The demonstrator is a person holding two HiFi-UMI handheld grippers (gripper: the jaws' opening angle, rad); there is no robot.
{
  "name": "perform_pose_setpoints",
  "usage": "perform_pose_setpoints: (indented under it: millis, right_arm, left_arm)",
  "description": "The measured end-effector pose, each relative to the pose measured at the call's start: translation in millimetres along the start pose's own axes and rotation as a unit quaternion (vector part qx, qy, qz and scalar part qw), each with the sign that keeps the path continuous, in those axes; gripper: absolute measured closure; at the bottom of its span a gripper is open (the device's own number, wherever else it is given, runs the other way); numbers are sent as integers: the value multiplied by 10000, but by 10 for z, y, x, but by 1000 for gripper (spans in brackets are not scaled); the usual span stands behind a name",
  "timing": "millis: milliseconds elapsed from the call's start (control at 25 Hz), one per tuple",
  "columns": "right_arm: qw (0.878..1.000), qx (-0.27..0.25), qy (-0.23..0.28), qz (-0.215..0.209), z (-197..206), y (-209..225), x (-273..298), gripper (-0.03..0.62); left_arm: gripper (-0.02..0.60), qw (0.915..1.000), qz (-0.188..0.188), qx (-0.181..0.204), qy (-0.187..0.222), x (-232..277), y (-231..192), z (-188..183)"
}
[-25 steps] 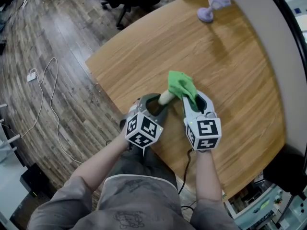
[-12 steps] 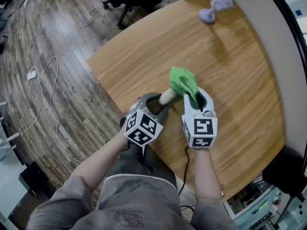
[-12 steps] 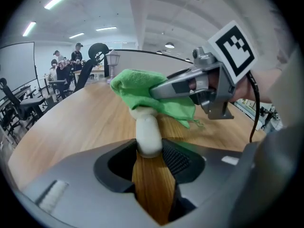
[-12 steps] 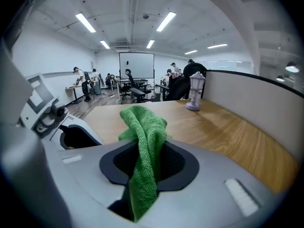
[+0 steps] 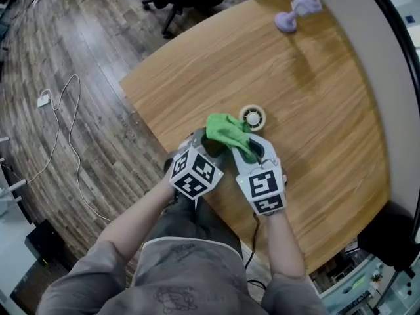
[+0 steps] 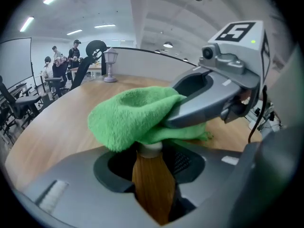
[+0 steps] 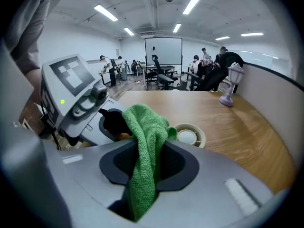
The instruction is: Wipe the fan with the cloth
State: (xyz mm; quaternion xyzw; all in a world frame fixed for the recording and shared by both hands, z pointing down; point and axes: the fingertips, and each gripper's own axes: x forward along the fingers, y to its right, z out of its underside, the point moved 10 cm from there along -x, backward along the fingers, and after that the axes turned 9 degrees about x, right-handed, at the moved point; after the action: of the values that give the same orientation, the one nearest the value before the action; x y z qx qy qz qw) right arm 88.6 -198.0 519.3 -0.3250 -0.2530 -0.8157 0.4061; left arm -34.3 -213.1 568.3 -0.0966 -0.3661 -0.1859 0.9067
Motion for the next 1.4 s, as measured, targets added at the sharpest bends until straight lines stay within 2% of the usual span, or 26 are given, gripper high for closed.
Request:
perform_pose_setpoints:
  millis: [120,360,480,600,680,760,960,1040,1120,1240,1400]
  right_arm:
    - [9994,60,140,313,-82,192,-62,496]
    - [9875,913,686,1085,-70,653,-163,494]
    - [9797,1052,802,1506,-61,714,-158,494]
    - [9754,1151,888,1656,-76,654,-111,495]
    - [9767,1038,937,1626,-88,535,-92,495]
    - [9819,922,871,1406,-61,387,-76,494]
    - [9960,557,533,460,-18,72,-1,496]
    - [9987,460,218,-25,10,47,33,495]
    - [9991,324,11,-286,41,42,40,496]
    - [9992,367,-140,-85,26,134,-33,494]
    - [9939,1052,53,330,-35,359,-119,494]
  left_arm:
    - [411,10000,-33,65,-2,-1,19,3]
    - [411,10000,-37,63,39,-11,15,2]
    - [411,10000,8,37,21,-4,6,4]
    - [411,10000,-6,32,-3,-8,2,4]
    - [411,10000,-28,33,-30,5,3,1]
    - [411,10000,34,-21,-65,17,-10,3]
    - [411,9997,190,-62,-101,0,-26,7]
    - [411,9997,204,-68,-108,10,-29,7]
    - [411,9997,221,-56,-127,19,-31,13]
    - [411,9996,242,-55,-128,27,-19,18]
    - [411,9997,202,-24,-127,28,-24,19]
